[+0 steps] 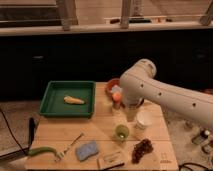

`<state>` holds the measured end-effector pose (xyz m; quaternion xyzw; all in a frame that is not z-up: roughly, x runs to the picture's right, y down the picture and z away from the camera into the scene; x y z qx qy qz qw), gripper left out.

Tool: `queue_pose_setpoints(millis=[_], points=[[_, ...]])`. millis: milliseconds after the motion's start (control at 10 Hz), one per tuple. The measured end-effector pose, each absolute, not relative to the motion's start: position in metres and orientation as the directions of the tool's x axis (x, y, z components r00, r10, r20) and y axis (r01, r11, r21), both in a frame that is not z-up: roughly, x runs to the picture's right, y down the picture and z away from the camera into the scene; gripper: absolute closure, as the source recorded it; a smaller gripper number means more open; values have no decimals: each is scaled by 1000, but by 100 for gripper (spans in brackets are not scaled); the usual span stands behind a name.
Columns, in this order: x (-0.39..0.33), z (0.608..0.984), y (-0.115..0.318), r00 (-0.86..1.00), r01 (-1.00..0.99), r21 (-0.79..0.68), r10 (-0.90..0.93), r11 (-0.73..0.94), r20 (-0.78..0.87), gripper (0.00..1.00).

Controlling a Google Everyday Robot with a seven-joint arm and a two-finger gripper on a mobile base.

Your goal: Place banana in table surface

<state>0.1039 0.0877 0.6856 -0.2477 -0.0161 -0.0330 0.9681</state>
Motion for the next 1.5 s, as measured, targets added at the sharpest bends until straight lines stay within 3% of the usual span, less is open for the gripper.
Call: queue_pose_setpoints(millis=[1500], points=[[18,713,70,996,14,-426,22,905,81,20]])
